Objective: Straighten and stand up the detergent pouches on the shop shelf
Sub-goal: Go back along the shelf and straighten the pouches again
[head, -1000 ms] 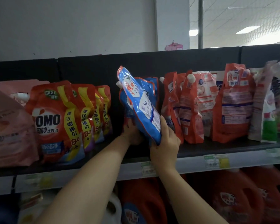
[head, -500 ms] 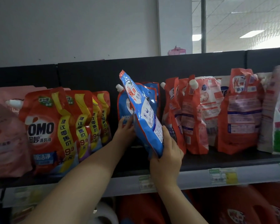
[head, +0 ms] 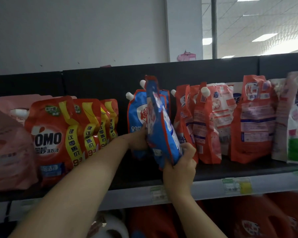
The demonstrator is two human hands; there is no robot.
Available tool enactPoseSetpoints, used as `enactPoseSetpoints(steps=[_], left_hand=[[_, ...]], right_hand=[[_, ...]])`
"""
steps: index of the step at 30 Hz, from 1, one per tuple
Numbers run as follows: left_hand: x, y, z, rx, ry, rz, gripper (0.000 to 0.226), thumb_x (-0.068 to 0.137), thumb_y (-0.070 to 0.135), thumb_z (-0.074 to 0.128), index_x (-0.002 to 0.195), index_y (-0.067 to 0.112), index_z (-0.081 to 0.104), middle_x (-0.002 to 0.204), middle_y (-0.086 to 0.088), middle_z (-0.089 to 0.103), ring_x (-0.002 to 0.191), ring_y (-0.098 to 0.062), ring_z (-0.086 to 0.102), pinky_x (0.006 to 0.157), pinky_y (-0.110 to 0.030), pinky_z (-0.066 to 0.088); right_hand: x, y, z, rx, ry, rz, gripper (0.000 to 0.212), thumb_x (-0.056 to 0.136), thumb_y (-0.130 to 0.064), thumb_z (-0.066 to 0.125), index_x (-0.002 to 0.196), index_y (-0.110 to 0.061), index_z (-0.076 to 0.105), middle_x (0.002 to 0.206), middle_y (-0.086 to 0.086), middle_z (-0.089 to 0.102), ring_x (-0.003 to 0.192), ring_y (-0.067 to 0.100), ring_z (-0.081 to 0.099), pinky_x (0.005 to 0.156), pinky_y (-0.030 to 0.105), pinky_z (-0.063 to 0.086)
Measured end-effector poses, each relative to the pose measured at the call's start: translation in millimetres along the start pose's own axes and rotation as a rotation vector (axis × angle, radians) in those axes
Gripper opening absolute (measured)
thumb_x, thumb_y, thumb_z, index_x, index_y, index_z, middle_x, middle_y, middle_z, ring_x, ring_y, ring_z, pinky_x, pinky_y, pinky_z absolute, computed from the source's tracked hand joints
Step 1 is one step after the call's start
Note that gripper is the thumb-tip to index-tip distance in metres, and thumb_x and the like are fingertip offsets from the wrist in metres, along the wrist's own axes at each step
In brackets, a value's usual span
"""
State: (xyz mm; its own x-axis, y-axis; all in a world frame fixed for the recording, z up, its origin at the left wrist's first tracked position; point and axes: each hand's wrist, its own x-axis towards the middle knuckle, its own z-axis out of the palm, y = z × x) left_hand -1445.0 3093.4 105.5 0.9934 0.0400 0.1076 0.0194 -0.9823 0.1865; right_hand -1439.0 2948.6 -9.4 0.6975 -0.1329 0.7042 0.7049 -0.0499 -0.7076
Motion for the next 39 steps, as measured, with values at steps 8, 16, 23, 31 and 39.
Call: enactPoseSetpoints(steps=[8,16,23,31,39], left_hand=[[-29.8,-17.1,0.9,-0.819,-0.111,-0.041,0.068,0.078,-0.011,0.067,0.119,0.041,0.05,0.122,0.015,0.061,0.112,0.001,0.055,0.101,-0.022,0.045],[-55.6,-50.7,16.9,-0.853,0.035,-0.22,0.066,0.068,0.006,0.083,0.115,0.036,0.048,0.113,0.013,0.06,0.106,-0.007,0.055,0.089,-0.024,0.046],[-44.4,-37.8,41.5,-0.943,0.456,-0.444,0.094,0.028,0.037,0.1,0.111,0.026,0.057,0.111,0.002,0.068,0.1,-0.02,0.065,0.089,-0.042,0.055],[-25.4,-21.9,45.6,-0.765,0.717,-0.477,0.101,0.043,0.029,0.098,0.125,0.016,0.041,0.127,-0.004,0.056,0.117,-0.024,0.056,0.094,-0.04,0.048],[1.5,-50.0,21.3,-1.319,0.309,-0.475,0.113,0.037,0.034,0.097,0.137,0.014,0.049,0.116,-0.012,0.069,0.103,-0.032,0.067,0.092,-0.05,0.053]], right_hand=[[1.7,-4.9,-4.2,0.096,-0.084,-0.015,0.04,0.081,-0.06,0.056,0.114,-0.041,0.042,0.1,-0.01,0.064,0.096,0.024,0.062,0.074,0.046,0.056],[5.3,-6.8,3.0,-0.308,-0.144,-0.134,0.067,0.078,-0.076,0.051,0.114,-0.02,0.059,0.095,-0.005,0.065,0.082,0.018,0.064,0.076,0.04,0.051],[17.7,-15.4,8.7,-0.559,-0.318,0.077,0.043,0.097,-0.049,0.047,0.125,-0.018,0.038,0.118,0.005,0.062,0.105,0.024,0.06,0.086,0.038,0.048],[56.3,-27.5,25.3,-0.219,-0.533,0.4,0.041,0.089,-0.026,0.058,0.123,-0.01,0.043,0.125,0.015,0.057,0.111,0.034,0.057,0.095,0.045,0.048],[99.5,-28.7,59.8,0.125,-0.479,0.685,0.096,0.061,-0.044,0.086,0.134,-0.006,0.037,0.126,0.011,0.058,0.105,0.03,0.061,0.089,0.042,0.052]])
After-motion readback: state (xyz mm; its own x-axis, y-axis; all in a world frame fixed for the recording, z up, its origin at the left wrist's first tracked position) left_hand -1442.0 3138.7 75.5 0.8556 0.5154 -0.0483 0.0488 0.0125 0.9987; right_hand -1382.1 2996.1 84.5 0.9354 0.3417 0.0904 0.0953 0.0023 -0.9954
